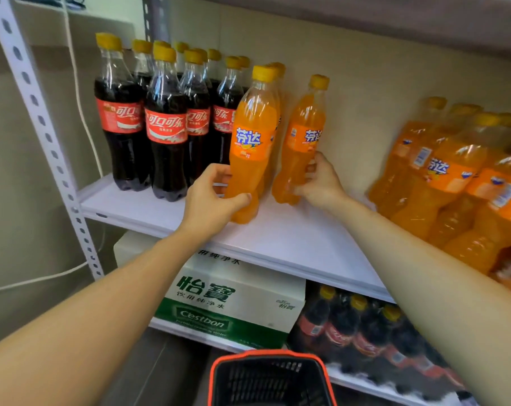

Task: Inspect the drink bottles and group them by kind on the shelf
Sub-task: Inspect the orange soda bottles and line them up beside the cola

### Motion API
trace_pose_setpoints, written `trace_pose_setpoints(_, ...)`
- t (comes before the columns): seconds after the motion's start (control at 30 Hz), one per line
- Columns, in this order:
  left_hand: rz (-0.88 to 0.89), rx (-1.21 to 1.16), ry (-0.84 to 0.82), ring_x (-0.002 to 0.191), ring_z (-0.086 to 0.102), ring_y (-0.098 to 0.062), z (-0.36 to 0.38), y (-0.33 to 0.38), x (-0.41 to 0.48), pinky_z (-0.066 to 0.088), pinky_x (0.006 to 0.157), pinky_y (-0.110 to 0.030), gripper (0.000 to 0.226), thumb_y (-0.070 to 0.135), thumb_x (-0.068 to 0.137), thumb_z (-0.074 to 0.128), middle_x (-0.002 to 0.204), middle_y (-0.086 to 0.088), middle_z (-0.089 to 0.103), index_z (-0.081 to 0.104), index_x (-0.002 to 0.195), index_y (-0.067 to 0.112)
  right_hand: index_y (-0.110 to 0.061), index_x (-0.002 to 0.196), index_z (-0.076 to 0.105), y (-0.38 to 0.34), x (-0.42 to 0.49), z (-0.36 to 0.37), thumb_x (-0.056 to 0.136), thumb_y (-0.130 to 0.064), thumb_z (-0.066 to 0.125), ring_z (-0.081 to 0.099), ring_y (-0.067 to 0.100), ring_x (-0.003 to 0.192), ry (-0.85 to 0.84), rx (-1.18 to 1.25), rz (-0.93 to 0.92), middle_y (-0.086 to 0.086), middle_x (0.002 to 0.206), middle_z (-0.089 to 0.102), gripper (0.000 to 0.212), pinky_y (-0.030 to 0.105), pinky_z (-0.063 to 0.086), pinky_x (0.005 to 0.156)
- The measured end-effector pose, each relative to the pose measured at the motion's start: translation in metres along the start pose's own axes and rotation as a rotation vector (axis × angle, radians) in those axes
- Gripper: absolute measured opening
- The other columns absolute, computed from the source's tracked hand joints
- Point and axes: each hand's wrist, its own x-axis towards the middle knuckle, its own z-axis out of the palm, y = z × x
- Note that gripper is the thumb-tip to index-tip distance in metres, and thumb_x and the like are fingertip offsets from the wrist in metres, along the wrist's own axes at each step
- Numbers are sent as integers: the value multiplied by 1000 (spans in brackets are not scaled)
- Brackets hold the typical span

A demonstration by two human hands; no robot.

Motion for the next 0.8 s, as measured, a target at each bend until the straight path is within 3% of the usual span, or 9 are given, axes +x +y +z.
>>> trace_pose_setpoints(0.1,-1,-3,14,96,63,-2,2,-1,-2,53,78,-24,47,35,66,75,104,17,64,59,110,29,-13,113,55,25,1,10,79,0,84,65,22,90,35,42,11,-9,91,63,47,36,58,80)
trace_pose_setpoints(0.2,11,2,23,94,63,1,2,-1,-3,52,76,-21,47,36,67,75,105,19,64,59,111,29,-19,106,58,34,16,16,79,-7,86,64,7,78,117,-4,-41,-15,87,63,40,20,55,68)
trace_pose_setpoints(0.33,44,29,48,96,63,3,2,-4,-6,55,79,-23,47,37,70,77,106,22,64,59,113,32,-23,107,67,41,38,25,78,-19,87,69,18,89,214,-57,-48,-3,97,70,36,31,55,83)
trace_pose_setpoints(0.53,75,100,90,97,63,7,5,-7,-9,58,79,-25,40,41,74,76,103,34,64,55,106,50,-17,118,72,42,61,37,77,-30,87,71,24,98,268,-146,-20,7,112,76,45,28,50,79)
trace_pose_setpoints(0.63,101,139,117,99,66,0,8,-9,-11,61,79,-35,43,42,75,75,110,22,66,58,115,41,-16,124,69,43,67,38,78,-33,87,70,29,105,291,-186,6,9,116,75,52,36,54,88)
trace_pose_setpoints(0.73,115,170,125,102,67,-9,9,-9,-13,61,80,-43,51,43,77,75,117,12,66,60,124,28,-13,129,66,42,67,34,77,-33,88,69,28,110,249,-176,57,10,121,73,59,32,52,90)
trace_pose_setpoints(0.8,114,181,120,103,66,-10,9,-8,-14,60,81,-44,53,43,78,74,118,10,66,60,126,26,-8,143,53,40,57,29,77,-29,89,65,30,120,179,-127,90,15,136,64,78,37,52,101)
